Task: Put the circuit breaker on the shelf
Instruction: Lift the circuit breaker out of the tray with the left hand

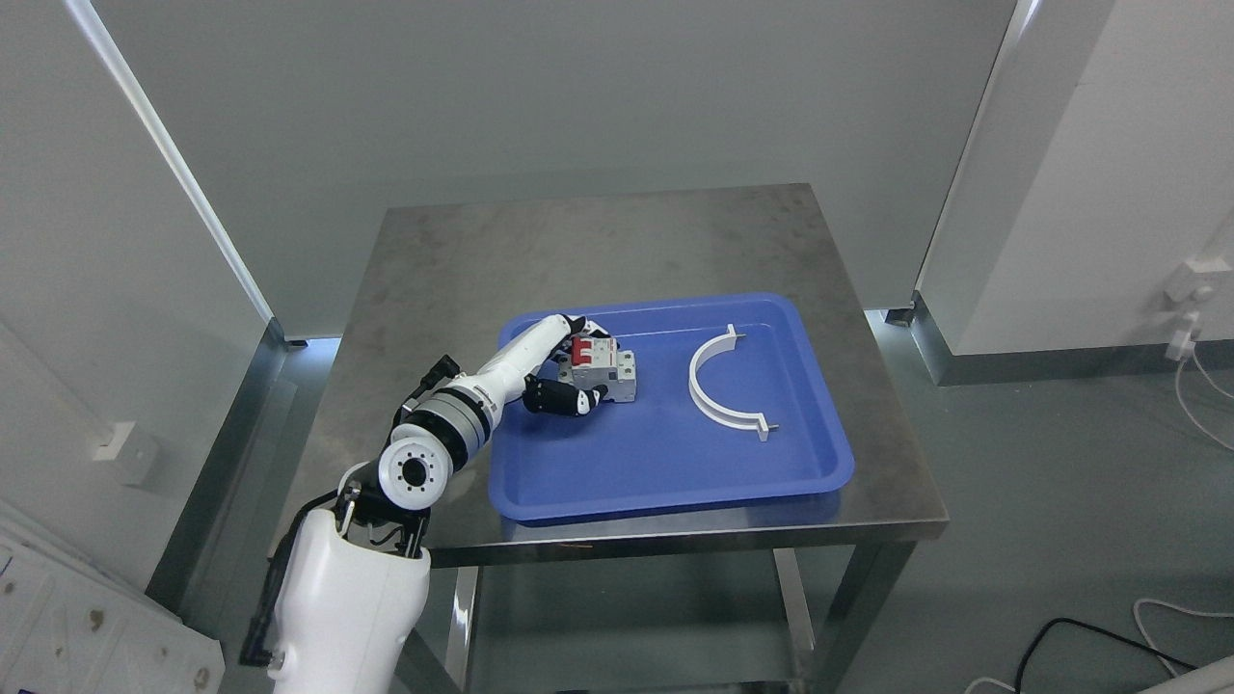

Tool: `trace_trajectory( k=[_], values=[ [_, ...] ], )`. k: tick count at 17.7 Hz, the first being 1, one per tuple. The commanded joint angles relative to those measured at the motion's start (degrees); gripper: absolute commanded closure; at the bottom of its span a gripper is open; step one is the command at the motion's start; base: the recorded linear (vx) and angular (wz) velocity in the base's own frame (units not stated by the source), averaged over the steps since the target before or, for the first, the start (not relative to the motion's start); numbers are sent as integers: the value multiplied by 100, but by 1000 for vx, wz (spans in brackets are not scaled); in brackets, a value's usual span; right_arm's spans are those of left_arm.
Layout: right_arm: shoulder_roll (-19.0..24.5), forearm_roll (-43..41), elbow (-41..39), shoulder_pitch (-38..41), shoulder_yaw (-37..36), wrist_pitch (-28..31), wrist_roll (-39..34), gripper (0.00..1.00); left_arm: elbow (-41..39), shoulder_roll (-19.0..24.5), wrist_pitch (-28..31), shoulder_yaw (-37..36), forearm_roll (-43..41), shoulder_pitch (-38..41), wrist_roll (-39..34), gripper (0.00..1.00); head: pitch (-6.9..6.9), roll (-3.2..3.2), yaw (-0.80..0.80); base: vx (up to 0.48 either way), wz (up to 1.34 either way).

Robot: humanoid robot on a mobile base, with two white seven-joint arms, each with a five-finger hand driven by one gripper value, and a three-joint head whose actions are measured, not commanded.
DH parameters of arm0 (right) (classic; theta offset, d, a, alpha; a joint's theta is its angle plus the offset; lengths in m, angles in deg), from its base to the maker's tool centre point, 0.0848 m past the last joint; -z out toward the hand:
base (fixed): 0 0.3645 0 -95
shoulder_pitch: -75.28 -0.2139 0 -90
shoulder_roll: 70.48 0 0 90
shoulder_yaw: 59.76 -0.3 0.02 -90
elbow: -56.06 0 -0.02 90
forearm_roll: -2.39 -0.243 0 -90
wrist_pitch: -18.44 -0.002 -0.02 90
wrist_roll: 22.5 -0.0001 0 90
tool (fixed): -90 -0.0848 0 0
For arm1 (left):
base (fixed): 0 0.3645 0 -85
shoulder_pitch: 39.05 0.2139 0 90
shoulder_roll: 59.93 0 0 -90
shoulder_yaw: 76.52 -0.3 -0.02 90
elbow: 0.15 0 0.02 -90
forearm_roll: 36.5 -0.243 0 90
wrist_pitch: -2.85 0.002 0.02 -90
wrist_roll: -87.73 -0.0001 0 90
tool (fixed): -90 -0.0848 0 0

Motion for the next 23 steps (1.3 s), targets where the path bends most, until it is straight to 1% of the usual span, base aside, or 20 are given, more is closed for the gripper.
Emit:
trace_trajectory(
  k=[1, 2, 4, 5, 7, 8, 9, 10, 15, 17, 21, 23],
  values=[
    [-100, 0, 0, -1, 0, -3, 0, 0, 294, 45, -940, 817, 53, 111, -99, 95, 0, 0, 0, 0, 0],
    [-100, 0, 0, -1, 0, -3, 0, 0, 285, 45, -1046, 914, 201, 42, -309, 95, 0, 0, 0, 0, 0],
    [-100, 0, 0, -1, 0, -3, 0, 0, 232, 45, -1178, 932, 1007, -134, -1124, 94, 0, 0, 1, -2, 6],
    [-100, 0, 0, -1, 0, -3, 0, 0, 232, 45, -1414, 915, 1611, -178, -1729, 93, 0, 0, 1, -3, 11],
    [-100, 0, 0, -1, 0, -3, 0, 0, 232, 45, -2107, 740, 2510, -127, -2906, 92, 0, 0, 1, 0, 0],
    [-100, 0, 0, 8, 0, -3, 0, 0, 180, 45, -2337, 652, 2592, -56, -3408, 92, 0, 0, 1, 0, 0],
    [-100, 0, 0, -1, 0, -3, 0, 0, 6, 45, -2400, 616, 2593, 101, -3779, 92, 0, 0, 1, 0, 0],
    [-100, 0, 0, -1, 0, -3, 0, 0, -214, 45, -2401, 599, 2593, 276, -3957, 92, 0, 0, 1, -12, 2],
    [-100, 0, 0, -1, 0, -3, 0, 0, -900, 45, -2480, 590, 2628, 1234, -3958, 92, 0, 0, 1, -39, -69],
    [-100, 0, 0, -1, 0, -3, 0, 0, -1120, 45, -2480, 625, 2655, 1464, -3950, 92, 0, 0, 1, -93, -128],
    [-100, 0, 0, 8, 0, -3, 0, 0, -1393, 45, -2314, 958, 2663, 1553, -3643, 92, 0, 0, 1, -168, -97],
    [-100, 0, 0, -1, 0, -3, 0, 0, -1551, 45, -1937, 1099, 2716, 1544, -3581, 92, 1, 0, 1, -176, -61]
  ],
)
